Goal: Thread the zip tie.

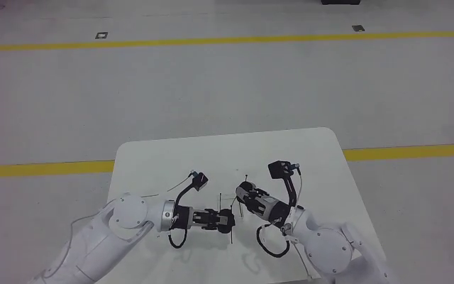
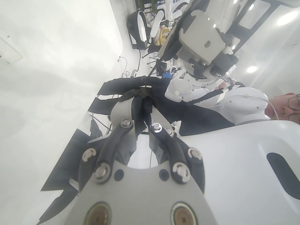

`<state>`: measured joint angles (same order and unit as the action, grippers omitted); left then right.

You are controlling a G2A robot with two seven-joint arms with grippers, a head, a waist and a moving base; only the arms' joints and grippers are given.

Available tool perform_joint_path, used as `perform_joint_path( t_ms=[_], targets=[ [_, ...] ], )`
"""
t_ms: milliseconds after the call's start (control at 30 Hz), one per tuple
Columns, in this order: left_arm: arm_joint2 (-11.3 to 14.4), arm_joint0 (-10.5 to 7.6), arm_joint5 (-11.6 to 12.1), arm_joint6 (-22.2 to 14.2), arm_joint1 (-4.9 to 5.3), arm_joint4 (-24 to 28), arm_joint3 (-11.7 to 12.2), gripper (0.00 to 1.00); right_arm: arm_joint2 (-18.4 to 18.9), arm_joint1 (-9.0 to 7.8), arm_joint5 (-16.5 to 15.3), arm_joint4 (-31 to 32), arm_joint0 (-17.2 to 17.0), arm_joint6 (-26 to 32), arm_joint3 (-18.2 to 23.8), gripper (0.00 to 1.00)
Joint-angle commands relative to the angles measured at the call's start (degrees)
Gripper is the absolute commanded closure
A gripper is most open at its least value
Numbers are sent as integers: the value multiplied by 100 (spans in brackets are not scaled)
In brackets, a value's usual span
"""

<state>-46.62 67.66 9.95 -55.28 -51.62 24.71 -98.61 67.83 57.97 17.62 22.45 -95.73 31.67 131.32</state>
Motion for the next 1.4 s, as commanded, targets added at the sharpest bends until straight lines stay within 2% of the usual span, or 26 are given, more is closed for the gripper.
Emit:
perform_joint_path(
  t_ms=[0, 533, 867, 1367],
  targets=[
    [0, 0, 0, 0, 0, 0, 0, 100, -7, 6, 10, 1, 0, -11, 3, 100],
    [0, 0, 0, 0, 0, 0, 0, 100, -45, 40, 71, 60, 35, 74, -55, 100],
    [0, 0, 0, 0, 0, 0, 0, 100, 7, 60, -12, 19, -11, -29, -41, 100],
    [0, 0, 0, 0, 0, 0, 0, 100, -113, 101, 41, 91, 46, 6, -103, 100]
  ],
)
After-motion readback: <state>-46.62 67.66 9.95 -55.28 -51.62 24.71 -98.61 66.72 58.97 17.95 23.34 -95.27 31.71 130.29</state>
